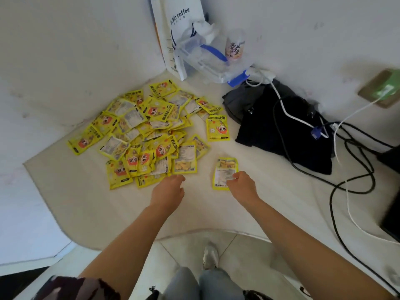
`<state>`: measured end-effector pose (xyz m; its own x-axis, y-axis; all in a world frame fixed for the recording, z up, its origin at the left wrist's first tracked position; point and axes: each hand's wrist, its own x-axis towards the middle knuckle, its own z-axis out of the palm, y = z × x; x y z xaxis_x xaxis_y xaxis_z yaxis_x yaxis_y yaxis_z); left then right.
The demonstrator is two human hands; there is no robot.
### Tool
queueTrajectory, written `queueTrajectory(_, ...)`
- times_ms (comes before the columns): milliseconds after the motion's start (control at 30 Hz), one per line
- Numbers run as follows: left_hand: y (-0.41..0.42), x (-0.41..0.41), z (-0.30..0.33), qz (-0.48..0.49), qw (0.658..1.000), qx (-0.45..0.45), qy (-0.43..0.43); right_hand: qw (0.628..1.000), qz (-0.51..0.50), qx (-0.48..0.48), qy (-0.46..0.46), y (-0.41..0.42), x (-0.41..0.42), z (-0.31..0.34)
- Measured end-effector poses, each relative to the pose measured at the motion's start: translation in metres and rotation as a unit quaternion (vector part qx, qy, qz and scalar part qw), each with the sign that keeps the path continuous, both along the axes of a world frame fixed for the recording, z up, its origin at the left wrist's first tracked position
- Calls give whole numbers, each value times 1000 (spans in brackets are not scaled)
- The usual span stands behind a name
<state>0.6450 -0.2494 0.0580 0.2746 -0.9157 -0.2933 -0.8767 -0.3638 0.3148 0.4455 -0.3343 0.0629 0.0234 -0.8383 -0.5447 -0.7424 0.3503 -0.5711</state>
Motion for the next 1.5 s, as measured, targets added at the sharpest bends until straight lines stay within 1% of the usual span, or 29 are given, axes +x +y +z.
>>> queueTrajectory(100, -39, 14, 0, -121, 989, -17, -83, 1000, -9, 7, 24, -20, 6, -6)
queueTrajectory(200, -73, 28, -1, -243, 952, -60, -175, 998, -35, 30, 43, -35, 13, -11)
queueTrajectory(233, -82, 31, 2, -274, 940, -59, -196, 997, -44, 39, 53, -38, 16, -13)
queueTrajectory(300, -97, 34, 4, -339, 916, -45, -212, 993, -55, 55, 84, -42, 22, -16)
queueTrajectory(400, -115, 39, -3, -415, 876, 10, -245, 988, -68, 67, 124, -45, 33, -18)
queueTrajectory(500, -122, 45, -12, -475, 838, 23, -268, 983, -73, 75, 152, -44, 42, -20)
queueTrajectory(533, -124, 48, -14, -486, 831, 14, -271, 982, -69, 77, 160, -44, 45, -21)
queueTrajectory(633, -128, 54, -17, -493, 832, -19, -254, 979, -70, 82, 175, -42, 49, -26)
queueTrajectory(767, -128, 58, -17, -510, 822, -45, -247, 978, -116, 93, 145, -40, 51, -31)
queueTrajectory(933, -128, 61, -13, -540, 793, -75, -273, 980, -137, 81, 123, -40, 52, -34)
queueTrajectory(1100, -126, 62, -10, -563, 760, -85, -313, 982, -108, 60, 146, -38, 53, -33)
queueTrajectory(1233, -126, 63, -3, -565, 746, -119, -330, 985, -114, 55, 120, -34, 52, -35)
queueTrajectory(1333, -126, 67, 1, -560, 747, -154, -323, 986, -130, 54, 88, -32, 48, -35)
queueTrajectory(1433, -122, 75, 8, -544, 755, -191, -312, 985, -145, 57, 71, -30, 48, -31)
queueTrajectory(1467, -122, 77, 9, -533, 763, -200, -305, 985, -149, 58, 69, -30, 48, -30)
queueTrajectory(1500, -122, 80, 9, -518, 779, -204, -290, 985, -150, 59, 66, -30, 49, -28)
